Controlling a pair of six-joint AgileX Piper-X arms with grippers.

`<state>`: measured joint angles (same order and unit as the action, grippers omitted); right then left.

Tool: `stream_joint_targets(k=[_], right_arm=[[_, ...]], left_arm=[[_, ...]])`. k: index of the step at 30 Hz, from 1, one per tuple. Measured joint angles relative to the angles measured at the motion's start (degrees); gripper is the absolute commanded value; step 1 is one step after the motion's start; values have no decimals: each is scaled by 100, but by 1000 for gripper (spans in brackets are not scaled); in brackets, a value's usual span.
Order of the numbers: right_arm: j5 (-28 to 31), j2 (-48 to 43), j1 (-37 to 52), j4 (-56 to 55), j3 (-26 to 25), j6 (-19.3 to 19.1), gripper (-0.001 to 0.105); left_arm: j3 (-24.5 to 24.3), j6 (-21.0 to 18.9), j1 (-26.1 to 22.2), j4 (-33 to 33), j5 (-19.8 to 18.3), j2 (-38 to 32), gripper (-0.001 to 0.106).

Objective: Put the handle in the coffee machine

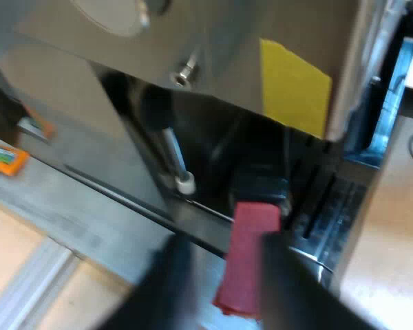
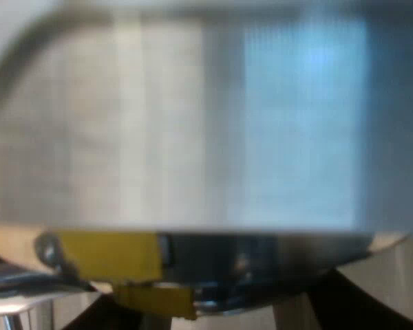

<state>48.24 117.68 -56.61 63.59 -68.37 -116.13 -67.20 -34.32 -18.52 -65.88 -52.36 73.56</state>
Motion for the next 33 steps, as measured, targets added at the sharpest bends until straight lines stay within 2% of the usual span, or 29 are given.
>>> stream_joint_targets(k=[3, 6, 8, 11, 19, 22, 33], right_arm=[[0, 0, 0, 0, 0, 0, 36], [0, 0, 0, 0, 0, 0, 36], [0, 0, 0, 0, 0, 0, 36], [0, 0, 0, 0, 0, 0, 36], [0, 0, 0, 0, 0, 0, 36], [0, 0, 0, 0, 0, 0, 36], [0, 0, 0, 0, 0, 0, 36]], left_arm=[[-68, 0, 0, 26, 0, 20, 1], [-168, -474, 0, 527, 123, 20, 1], [-248, -826, 101, 817, 513, 106, 1], [-386, -957, 376, 999, 1134, 355, 1], [-419, -1032, 847, 1043, 1729, 937, 1], [-419, -1111, 847, 1022, 1770, 1121, 1], [-419, -1032, 847, 258, 1694, 1180, 1]])
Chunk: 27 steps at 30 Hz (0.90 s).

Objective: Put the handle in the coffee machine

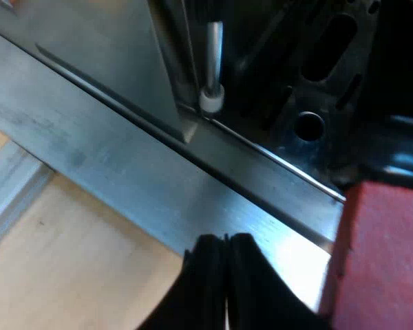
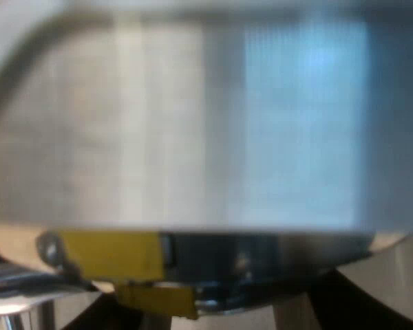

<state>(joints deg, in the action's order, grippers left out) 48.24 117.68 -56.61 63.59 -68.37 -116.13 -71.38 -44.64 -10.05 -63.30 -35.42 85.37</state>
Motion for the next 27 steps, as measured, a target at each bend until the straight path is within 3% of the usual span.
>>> stream_joint_targets(k=[13, 19, 27], right_arm=[[47, 228, 0, 404, -33, -30, 36], [47, 228, 0, 430, -33, -90, 36], [47, 228, 0, 430, -33, -90, 36]], left_arm=[[0, 0, 0, -706, -269, -15, 1], [0, 0, 17, -963, -613, -141, 1], [17, 0, 110, -1072, -634, -198, 1]])
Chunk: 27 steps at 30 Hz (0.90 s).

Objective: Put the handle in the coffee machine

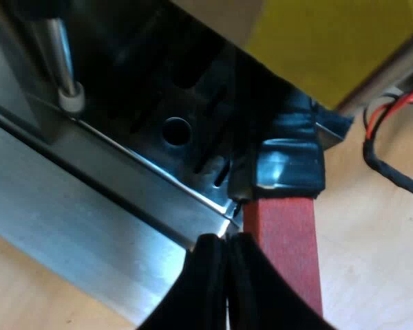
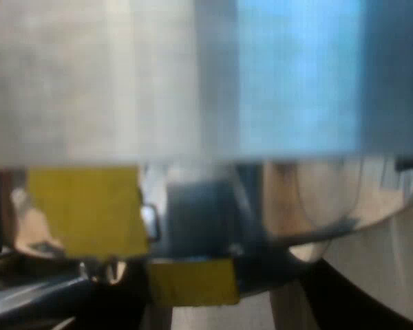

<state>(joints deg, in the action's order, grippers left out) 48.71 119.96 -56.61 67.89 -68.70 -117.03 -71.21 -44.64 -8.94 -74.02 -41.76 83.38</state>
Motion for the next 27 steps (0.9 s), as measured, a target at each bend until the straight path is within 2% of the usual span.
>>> stream_joint_targets(k=[11, 15, 18, 22, 27], right_arm=[[28, 0, 0, 0, 0, -14, 36], [26, 0, 0, 0, 0, -14, 36], [26, 0, 0, 0, 0, -14, 36], [26, 0, 0, 0, 0, -14, 36], [26, 0, 0, 0, 0, -14, 36]], left_arm=[[122, 0, 158, -109, -10, -144, 1], [145, -177, 110, 113, 32, -192, 1], [146, -358, 77, 451, 155, -238, 1], [161, -385, 79, 835, 662, -236, 1], [188, -464, 79, 1107, 748, -236, 1]])
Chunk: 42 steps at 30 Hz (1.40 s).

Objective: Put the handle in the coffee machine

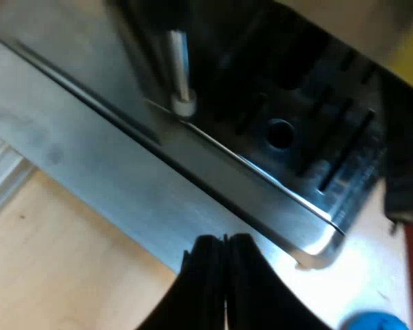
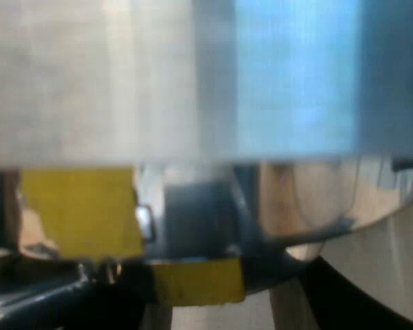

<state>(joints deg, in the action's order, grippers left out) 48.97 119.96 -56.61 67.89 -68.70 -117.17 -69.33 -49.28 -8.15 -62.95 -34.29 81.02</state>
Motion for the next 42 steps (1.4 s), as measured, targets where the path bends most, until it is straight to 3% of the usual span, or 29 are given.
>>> stream_joint_targets(k=[3, 7, 13, 27, 33, 42], right_arm=[[0, 0, 0, 0, 0, 0, 36], [0, 0, 0, 0, 0, 0, 36], [0, 0, 0, 0, 0, 0, 36], [0, 0, 0, 0, 0, 0, 36], [43, 0, 0, 0, 0, 0, 36], [181, 0, 0, 0, 0, 0, 36]], left_arm=[[119, -327, 0, 476, 194, 132, 1], [389, -446, 0, 548, 265, 333, 1], [617, -480, 59, 271, 240, 344, 1], [616, -675, 677, -29, 90, 20, 1], [629, -925, 748, -274, -218, -204, 1], [1398, -1440, 748, 254, -253, -686, 1]])
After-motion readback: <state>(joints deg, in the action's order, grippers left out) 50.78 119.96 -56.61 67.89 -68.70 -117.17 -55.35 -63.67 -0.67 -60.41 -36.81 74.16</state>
